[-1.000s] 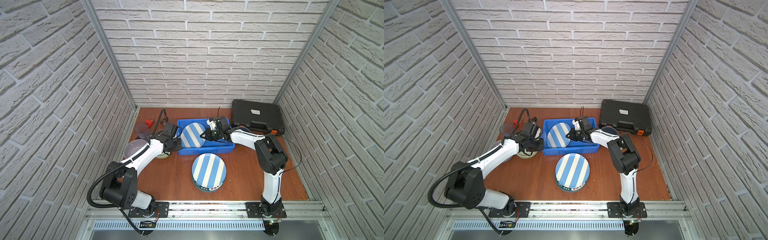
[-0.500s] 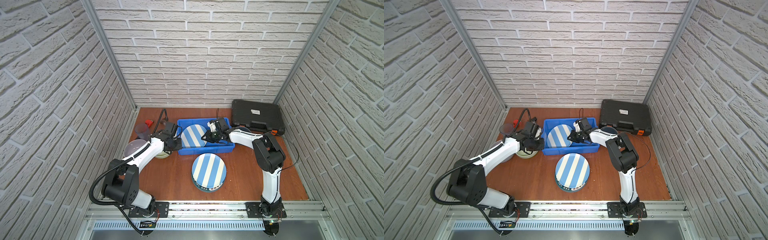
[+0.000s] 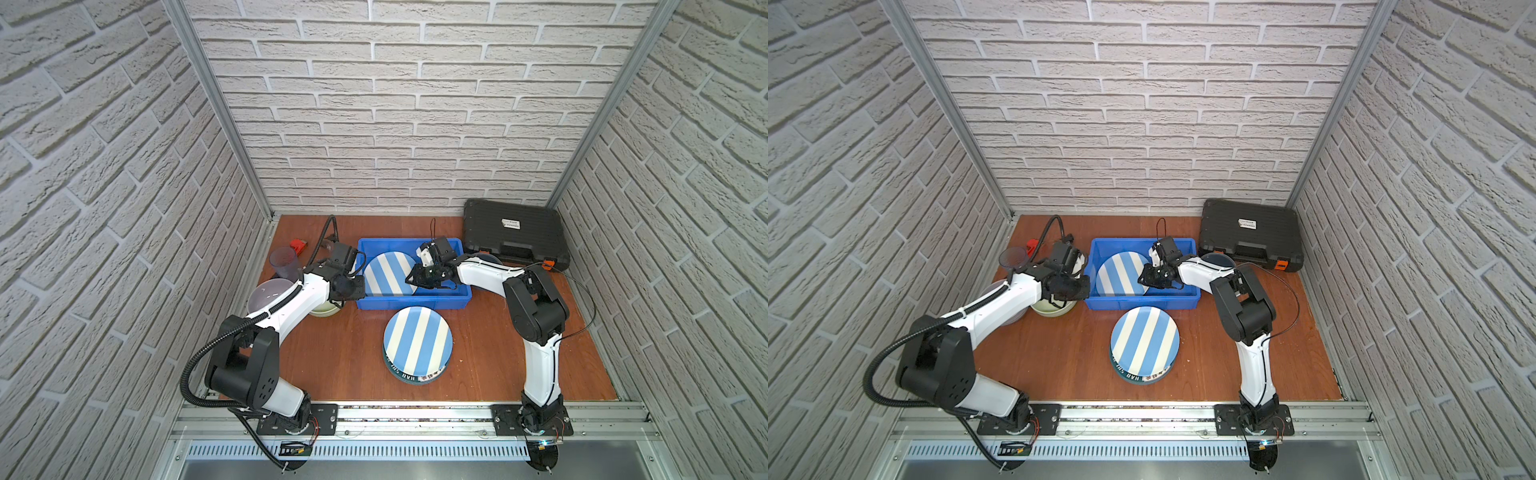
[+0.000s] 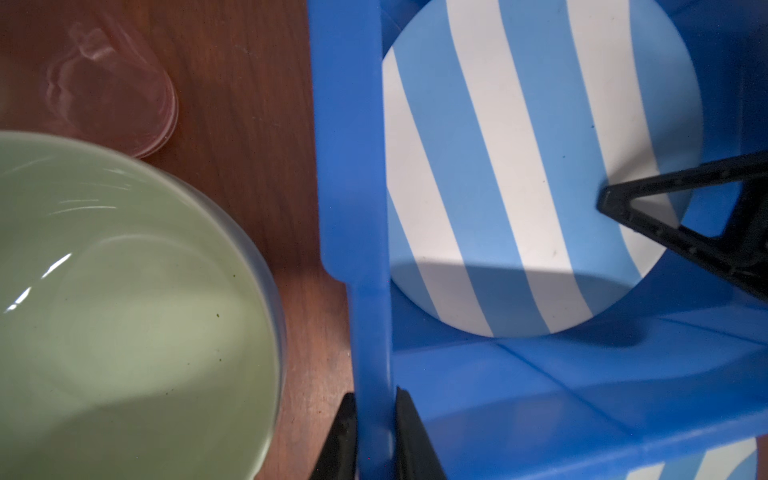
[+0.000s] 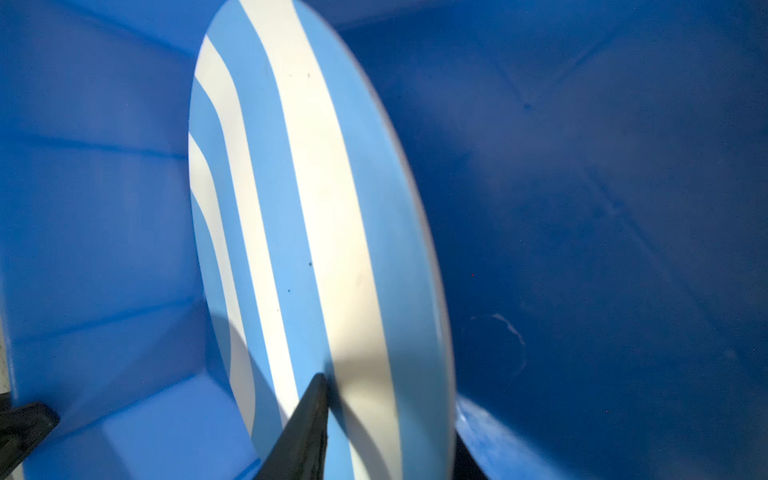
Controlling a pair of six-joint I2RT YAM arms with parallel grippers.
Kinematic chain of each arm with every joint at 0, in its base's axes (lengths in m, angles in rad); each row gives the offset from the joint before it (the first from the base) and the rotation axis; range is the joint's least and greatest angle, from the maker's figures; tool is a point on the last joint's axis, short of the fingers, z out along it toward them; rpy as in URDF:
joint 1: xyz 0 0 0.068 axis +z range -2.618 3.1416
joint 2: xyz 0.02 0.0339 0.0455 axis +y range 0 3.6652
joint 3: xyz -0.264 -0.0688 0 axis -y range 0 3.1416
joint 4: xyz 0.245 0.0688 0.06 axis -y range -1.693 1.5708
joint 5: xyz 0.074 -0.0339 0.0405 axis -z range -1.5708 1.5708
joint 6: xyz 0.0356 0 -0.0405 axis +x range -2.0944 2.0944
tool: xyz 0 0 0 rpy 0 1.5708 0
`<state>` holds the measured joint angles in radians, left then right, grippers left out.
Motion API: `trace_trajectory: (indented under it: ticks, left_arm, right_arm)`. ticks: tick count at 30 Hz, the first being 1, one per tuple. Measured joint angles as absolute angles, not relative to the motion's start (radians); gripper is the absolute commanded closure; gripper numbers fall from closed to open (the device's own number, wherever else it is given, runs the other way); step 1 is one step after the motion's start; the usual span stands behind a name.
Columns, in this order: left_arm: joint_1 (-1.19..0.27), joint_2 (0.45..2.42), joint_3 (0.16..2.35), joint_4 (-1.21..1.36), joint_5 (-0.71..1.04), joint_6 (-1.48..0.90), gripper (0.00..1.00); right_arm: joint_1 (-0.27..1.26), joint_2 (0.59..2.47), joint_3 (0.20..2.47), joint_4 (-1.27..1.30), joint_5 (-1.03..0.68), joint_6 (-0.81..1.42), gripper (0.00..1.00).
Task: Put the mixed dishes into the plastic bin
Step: 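Lower the plate into the bin with the right gripper while the left hovers nearby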
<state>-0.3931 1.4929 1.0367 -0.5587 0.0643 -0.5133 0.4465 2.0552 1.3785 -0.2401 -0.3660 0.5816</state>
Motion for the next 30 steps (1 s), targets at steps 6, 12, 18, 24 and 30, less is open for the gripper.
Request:
trace_trajectory:
  ticks: [6, 12, 18, 24, 30]
  left_arm:
    - [-0.402, 1.493, 1.042, -0.566, 0.066, -0.514, 0.8]
    - [-0.404, 1.49, 1.048, -0.567, 0.068, -0.512, 0.77]
    - [-0.406, 1.478, 1.059, -0.568, 0.069, -0.512, 0.72]
    - [-0.406, 1.459, 1.067, -0.569, 0.069, -0.512, 0.65]
    - [-0.406, 1.422, 1.073, -0.573, 0.069, -0.506, 0.5]
  right_arm:
    - [0.447, 2.055, 1.378, -0.273, -0.341, 0.568, 0.61]
    - [0.447, 2.055, 1.382, -0.287, -0.322, 0.561, 0.54]
    - [0.448, 2.053, 1.393, -0.305, -0.287, 0.544, 0.52]
    - [0.448, 2.032, 1.393, -0.349, -0.247, 0.522, 0.49]
    - [0.448, 1.952, 1.395, -0.394, -0.204, 0.492, 0.46]
